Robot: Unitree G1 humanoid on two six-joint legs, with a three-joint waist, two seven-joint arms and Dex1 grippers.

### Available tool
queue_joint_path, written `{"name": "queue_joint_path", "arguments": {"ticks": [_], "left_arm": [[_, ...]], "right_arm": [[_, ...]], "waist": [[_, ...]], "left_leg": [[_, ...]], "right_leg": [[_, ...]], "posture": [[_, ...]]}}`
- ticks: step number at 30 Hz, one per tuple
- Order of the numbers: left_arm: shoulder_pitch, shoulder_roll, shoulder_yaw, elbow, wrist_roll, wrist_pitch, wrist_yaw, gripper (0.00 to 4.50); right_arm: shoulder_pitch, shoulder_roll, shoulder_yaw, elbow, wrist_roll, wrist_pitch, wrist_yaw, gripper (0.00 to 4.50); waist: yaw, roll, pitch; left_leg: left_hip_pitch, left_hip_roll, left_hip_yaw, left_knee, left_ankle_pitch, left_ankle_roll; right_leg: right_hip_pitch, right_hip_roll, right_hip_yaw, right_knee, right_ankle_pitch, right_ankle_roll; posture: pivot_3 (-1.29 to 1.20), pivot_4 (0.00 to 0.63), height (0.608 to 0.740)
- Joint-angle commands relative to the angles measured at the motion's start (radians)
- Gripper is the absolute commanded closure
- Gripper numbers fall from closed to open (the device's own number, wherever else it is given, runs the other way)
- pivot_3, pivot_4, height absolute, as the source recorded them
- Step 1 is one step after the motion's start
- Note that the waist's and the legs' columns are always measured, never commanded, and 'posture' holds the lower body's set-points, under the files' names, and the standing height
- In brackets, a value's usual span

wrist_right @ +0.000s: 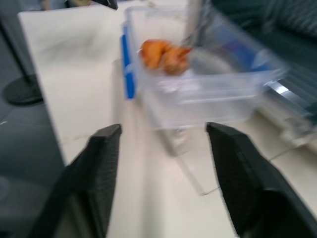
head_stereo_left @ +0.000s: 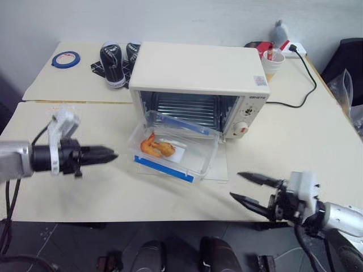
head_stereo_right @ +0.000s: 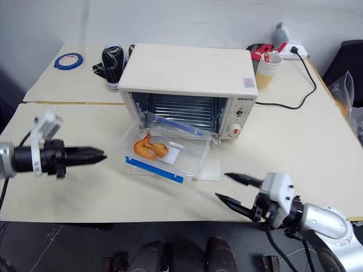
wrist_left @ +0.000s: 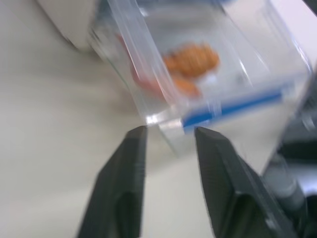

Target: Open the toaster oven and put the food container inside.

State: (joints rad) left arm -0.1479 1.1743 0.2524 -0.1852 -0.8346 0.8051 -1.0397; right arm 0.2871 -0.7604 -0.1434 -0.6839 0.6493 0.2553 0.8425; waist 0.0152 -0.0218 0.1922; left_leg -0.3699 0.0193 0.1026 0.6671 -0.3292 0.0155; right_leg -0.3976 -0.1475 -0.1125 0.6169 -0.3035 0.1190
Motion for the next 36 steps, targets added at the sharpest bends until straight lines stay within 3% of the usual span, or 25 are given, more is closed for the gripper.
{"name": "queue_joint_path", "arguments": {"ticks": [1, 5, 12, 20, 26, 36], "left_arm": [[0.063, -0.039, -0.019, 0.057, 0.155, -0.317, -0.204, 4.39], [0.021, -0.157, -0.053, 0.132, 0.221, -0.453, -0.219, 4.50], [-0.084, -0.271, -0.125, 0.133, 0.267, -0.442, -0.183, 4.50], [-0.210, -0.436, -0.212, 0.137, 0.316, -0.364, -0.018, 4.50], [-0.289, -0.605, -0.218, 0.161, 0.354, -0.345, 0.158, 4.50], [-0.425, -0.846, -0.232, 0.359, 0.516, -0.545, 0.408, 4.50]], "right_arm": [[-0.031, 0.020, 0.110, -0.061, -0.038, 0.052, -0.035, 3.09], [-0.116, 0.085, 0.269, -0.042, -0.123, 0.092, -0.085, 4.47], [-0.252, 0.240, 0.365, 0.004, -0.169, 0.136, -0.186, 4.47], [-0.362, 0.262, 0.288, 0.090, -0.236, 0.118, -0.247, 4.47], [-0.524, 0.270, 0.233, 0.283, -0.346, 0.030, -0.267, 4.47], [-0.771, 0.380, 0.251, 0.674, -0.476, -0.189, -0.280, 4.47]], "waist": [[0.005, 0.000, 0.000], [0.012, 0.000, 0.000], [0.006, -0.001, 0.000], [0.006, -0.001, 0.000], [0.005, -0.001, 0.000], [-0.013, -0.001, 0.000]], "left_leg": [[0.000, 0.000, 0.000, 0.000, 0.000, 0.000], [-0.002, 0.000, 0.000, 0.001, -0.001, 0.002], [-0.002, 0.000, 0.000, 0.003, -0.001, 0.003], [-0.004, 0.000, 0.000, 0.008, -0.002, 0.005], [-0.005, 0.000, -0.001, 0.014, -0.003, 0.007], [-0.006, -0.002, -0.004, 0.015, -0.003, 0.007]], "right_leg": [[0.000, 0.000, 0.000, 0.000, 0.000, -0.001], [-0.001, -0.002, 0.000, 0.001, 0.000, 0.000], [0.000, -0.001, -0.001, 0.005, 0.001, 0.002], [0.001, -0.001, -0.002, 0.007, 0.002, 0.003], [0.001, -0.001, -0.002, 0.009, 0.003, 0.004], [0.003, -0.001, -0.005, 0.007, 0.003, 0.005]], "posture": [[0.00, 0.150, 0.740], [0.00, 0.150, 0.740], [0.00, 0.150, 0.740], [0.00, 0.150, 0.740], [0.00, 0.150, 0.740], [0.00, 0.150, 0.740]]}}
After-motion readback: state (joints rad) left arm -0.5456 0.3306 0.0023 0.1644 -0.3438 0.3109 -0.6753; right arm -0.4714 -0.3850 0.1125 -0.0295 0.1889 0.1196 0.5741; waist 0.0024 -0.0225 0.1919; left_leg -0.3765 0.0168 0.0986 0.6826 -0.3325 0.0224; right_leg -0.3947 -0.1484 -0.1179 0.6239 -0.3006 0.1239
